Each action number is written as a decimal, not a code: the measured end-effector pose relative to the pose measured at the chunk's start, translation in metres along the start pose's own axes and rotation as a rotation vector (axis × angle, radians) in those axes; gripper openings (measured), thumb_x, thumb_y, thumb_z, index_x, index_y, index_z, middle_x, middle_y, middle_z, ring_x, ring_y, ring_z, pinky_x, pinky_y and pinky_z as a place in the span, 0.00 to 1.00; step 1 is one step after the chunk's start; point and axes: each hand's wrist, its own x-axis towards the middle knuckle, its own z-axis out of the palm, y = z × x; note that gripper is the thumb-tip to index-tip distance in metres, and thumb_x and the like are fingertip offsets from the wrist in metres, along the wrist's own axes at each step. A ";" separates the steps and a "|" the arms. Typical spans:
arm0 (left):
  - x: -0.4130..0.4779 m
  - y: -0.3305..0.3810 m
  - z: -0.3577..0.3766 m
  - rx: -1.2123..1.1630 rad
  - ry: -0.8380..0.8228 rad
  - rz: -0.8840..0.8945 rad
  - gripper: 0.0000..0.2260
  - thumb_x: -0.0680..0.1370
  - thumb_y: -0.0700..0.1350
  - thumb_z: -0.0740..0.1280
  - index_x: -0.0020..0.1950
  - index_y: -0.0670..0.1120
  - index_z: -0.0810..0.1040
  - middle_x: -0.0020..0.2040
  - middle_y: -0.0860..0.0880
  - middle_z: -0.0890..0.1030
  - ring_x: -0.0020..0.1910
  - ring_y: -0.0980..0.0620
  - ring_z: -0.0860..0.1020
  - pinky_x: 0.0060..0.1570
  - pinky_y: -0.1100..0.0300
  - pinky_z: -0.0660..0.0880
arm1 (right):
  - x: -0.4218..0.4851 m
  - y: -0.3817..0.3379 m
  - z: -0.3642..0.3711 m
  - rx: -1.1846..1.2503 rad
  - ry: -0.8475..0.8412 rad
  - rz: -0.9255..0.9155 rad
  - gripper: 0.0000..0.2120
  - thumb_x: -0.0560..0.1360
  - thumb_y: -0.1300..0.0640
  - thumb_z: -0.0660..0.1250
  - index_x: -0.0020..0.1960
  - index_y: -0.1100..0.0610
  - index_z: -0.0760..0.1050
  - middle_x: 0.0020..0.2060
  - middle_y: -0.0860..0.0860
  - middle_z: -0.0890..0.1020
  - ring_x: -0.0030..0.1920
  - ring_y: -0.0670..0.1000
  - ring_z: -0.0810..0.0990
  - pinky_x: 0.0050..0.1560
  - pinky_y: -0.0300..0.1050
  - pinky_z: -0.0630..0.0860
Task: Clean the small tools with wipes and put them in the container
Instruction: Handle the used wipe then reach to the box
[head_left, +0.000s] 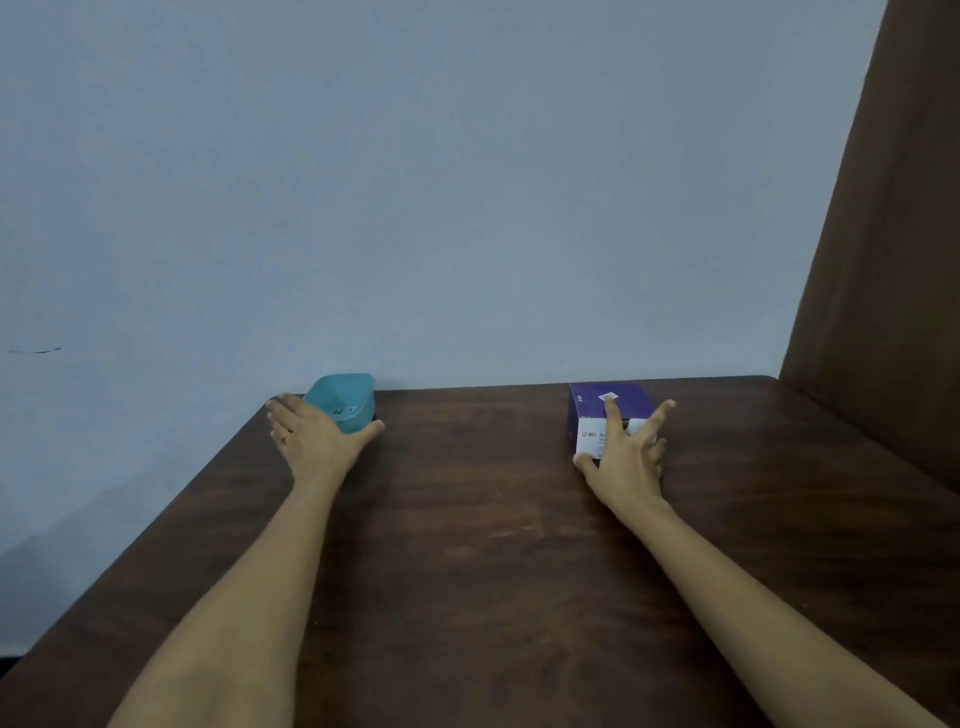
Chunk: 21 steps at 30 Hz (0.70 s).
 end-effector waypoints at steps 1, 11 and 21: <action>0.001 -0.002 0.002 -0.042 -0.019 -0.015 0.60 0.64 0.64 0.76 0.77 0.35 0.42 0.77 0.35 0.47 0.77 0.38 0.48 0.75 0.45 0.50 | 0.001 -0.001 0.001 0.000 -0.002 -0.002 0.41 0.74 0.47 0.69 0.78 0.45 0.47 0.71 0.62 0.28 0.71 0.73 0.55 0.68 0.61 0.66; 0.012 0.006 0.008 -0.264 0.027 -0.101 0.38 0.70 0.48 0.76 0.71 0.36 0.60 0.67 0.37 0.66 0.67 0.39 0.68 0.64 0.45 0.71 | 0.012 -0.020 0.014 0.043 0.001 -0.022 0.37 0.75 0.51 0.69 0.77 0.46 0.52 0.73 0.62 0.33 0.70 0.71 0.58 0.63 0.58 0.72; -0.020 0.023 0.014 -0.316 0.066 -0.109 0.39 0.71 0.47 0.76 0.73 0.38 0.58 0.69 0.39 0.65 0.69 0.40 0.67 0.64 0.46 0.71 | 0.018 -0.040 0.025 0.018 0.037 -0.006 0.35 0.76 0.50 0.67 0.77 0.47 0.53 0.74 0.64 0.37 0.68 0.69 0.62 0.63 0.56 0.73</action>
